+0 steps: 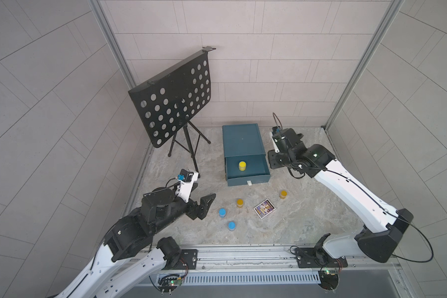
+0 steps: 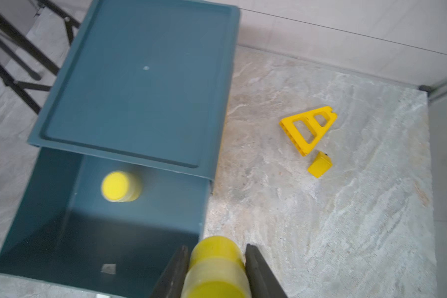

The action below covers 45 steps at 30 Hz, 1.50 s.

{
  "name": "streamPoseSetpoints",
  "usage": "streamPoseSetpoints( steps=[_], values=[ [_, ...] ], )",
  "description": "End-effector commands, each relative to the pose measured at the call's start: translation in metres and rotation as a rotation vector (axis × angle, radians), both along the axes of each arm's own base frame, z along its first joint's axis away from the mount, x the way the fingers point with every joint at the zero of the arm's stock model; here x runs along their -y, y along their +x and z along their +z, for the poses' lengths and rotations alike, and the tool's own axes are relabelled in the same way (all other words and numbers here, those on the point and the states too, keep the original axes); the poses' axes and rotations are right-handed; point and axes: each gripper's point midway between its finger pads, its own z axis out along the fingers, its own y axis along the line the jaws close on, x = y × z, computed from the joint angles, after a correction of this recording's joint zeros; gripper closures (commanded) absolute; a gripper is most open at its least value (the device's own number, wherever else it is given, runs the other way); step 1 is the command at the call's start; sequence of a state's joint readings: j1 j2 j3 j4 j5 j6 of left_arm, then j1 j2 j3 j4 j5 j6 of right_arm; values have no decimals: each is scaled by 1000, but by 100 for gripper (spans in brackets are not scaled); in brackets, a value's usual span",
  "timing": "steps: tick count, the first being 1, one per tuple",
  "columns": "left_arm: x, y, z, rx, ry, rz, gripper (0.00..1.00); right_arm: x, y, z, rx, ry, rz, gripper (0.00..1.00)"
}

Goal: Put the paint cans in the drawer according to color
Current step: Place the paint can in the drawer.

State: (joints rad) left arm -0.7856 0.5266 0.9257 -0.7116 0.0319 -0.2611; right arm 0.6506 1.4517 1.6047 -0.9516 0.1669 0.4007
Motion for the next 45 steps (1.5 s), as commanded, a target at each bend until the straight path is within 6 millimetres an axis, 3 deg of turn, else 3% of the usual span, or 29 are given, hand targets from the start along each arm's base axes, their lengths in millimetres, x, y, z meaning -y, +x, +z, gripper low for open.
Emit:
streamPoseSetpoints(
  steps=[1, 8, 21, 28, 32, 38, 45],
  values=[
    [-3, 1, -5, -2, 11, 11, 7, -5, -5, -18, -72, -92, 4, 71],
    [-5, 2, -4, 2, 11, 24, 8, -34, -3, -46, -133, -139, 54, 72],
    [-7, 4, -4, 0, 3, 36, 8, -50, 14, -90, -222, -127, 48, 70],
    [-7, 4, -3, 0, 2, 38, 8, -49, 17, -94, -226, -109, 40, 54],
    [-8, 4, -4, -1, 1, 39, 8, -48, 16, -84, -205, -94, 39, 47],
    [-7, 6, -5, -5, 3, 41, 8, -38, 5, -40, -113, -63, 31, 45],
    [-8, 7, -5, -6, 3, 49, 8, -21, -35, -8, -33, -61, 39, 52]
  ],
)
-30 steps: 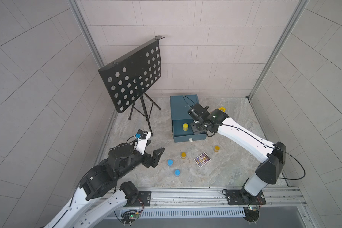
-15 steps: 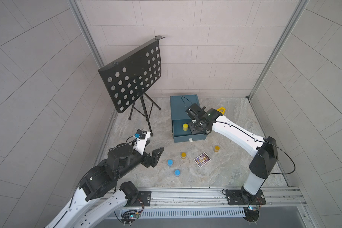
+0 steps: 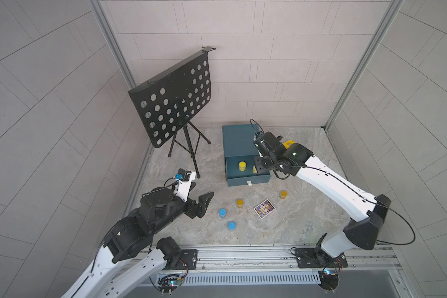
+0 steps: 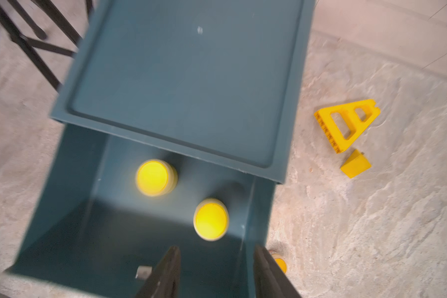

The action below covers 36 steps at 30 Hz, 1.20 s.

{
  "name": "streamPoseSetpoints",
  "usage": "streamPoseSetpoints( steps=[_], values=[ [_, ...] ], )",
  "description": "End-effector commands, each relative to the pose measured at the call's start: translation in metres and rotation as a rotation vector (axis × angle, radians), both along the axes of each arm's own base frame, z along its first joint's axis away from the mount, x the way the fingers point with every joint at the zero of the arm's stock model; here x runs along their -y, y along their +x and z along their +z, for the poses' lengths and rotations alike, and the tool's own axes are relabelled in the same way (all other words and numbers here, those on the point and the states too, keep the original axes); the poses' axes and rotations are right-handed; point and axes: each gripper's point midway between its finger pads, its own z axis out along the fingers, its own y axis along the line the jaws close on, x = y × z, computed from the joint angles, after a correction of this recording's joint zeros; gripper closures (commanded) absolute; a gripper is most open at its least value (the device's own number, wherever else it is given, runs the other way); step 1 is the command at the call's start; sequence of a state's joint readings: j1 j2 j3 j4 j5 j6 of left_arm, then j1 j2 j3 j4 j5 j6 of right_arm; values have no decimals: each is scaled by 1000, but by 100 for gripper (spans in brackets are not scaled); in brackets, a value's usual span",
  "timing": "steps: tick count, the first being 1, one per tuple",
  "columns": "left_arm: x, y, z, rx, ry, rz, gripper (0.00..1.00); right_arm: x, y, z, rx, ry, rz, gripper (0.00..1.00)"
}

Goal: Put the paint cans in the drawer according to color
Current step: Place the paint can in the drawer, then close the drawer in the storage box.

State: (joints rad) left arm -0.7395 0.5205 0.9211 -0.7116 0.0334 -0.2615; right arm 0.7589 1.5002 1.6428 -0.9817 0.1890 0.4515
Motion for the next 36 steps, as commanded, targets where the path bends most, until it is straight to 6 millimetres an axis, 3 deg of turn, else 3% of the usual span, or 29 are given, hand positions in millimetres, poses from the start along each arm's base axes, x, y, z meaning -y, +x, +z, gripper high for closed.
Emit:
streamPoseSetpoints(
  steps=[1, 3, 7, 10, 17, 22, 36],
  values=[
    [-1, 2, -4, -7, 5, 6, 9, 14, -27, -1, 3, -60, -8, 53],
    [0, 2, -5, -9, 6, 6, 9, 12, -43, -2, 11, -64, 11, 55],
    [-1, 3, -6, -11, 8, 9, 9, 0, -71, -22, -11, -64, 44, 56],
    [-1, 3, -5, -9, 4, 12, 9, -14, -74, -41, -27, -27, 53, 56],
    [-1, 3, -7, -18, 6, 12, 10, -47, -46, -68, -73, -2, 35, 55],
    [-3, 3, -5, -11, 2, 18, 9, -58, -28, -75, -64, 14, 5, 51],
    [-3, 5, -5, -14, -6, 22, 10, -62, 36, -84, -37, 45, -95, 58]
  ],
)
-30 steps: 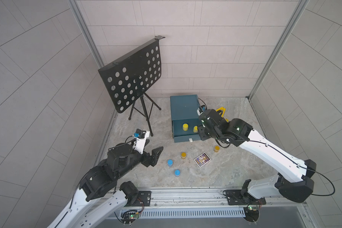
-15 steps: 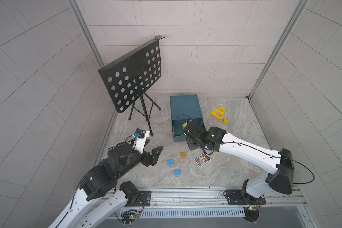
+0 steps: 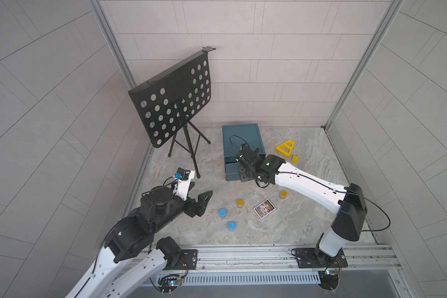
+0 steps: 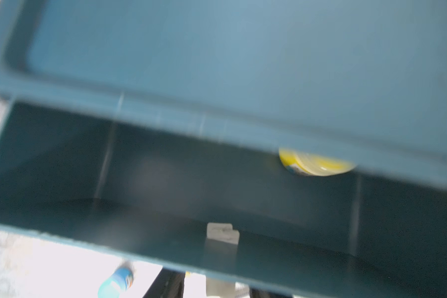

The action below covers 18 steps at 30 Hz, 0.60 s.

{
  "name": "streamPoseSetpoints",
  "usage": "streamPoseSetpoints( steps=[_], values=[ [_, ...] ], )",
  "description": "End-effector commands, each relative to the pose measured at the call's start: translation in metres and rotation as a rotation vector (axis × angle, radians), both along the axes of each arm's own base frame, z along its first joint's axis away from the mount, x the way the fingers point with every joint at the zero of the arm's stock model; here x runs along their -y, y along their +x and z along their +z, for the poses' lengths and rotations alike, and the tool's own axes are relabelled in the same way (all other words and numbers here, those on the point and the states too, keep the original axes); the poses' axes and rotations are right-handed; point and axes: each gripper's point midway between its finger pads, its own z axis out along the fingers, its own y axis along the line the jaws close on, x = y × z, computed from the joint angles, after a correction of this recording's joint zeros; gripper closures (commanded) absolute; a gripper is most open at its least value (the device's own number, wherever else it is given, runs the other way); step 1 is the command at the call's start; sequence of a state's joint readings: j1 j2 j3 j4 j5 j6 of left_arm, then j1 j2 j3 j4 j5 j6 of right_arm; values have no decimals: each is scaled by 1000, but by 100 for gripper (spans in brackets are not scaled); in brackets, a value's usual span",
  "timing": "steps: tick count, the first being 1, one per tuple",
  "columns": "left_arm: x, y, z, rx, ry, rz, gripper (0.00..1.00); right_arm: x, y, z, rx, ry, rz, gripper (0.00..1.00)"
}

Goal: Put the paint cans in the drawer according to color
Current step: Close the drawer in the storage box.

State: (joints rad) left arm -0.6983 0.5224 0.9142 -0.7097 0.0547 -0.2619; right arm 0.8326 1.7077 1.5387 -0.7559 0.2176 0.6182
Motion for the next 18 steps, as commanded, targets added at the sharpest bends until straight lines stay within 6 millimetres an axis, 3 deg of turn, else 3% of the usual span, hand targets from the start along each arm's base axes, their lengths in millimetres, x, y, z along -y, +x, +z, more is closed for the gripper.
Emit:
streamPoseSetpoints(
  steps=[1, 18],
  values=[
    [0, 1, -2, -4, -3, 0, 10, -4, 16, 3, 37, 23, -24, 58],
    [1, 3, -3, -11, -7, 2, 10, -7, 61, -7, 21, 36, -61, 59]
  ],
)
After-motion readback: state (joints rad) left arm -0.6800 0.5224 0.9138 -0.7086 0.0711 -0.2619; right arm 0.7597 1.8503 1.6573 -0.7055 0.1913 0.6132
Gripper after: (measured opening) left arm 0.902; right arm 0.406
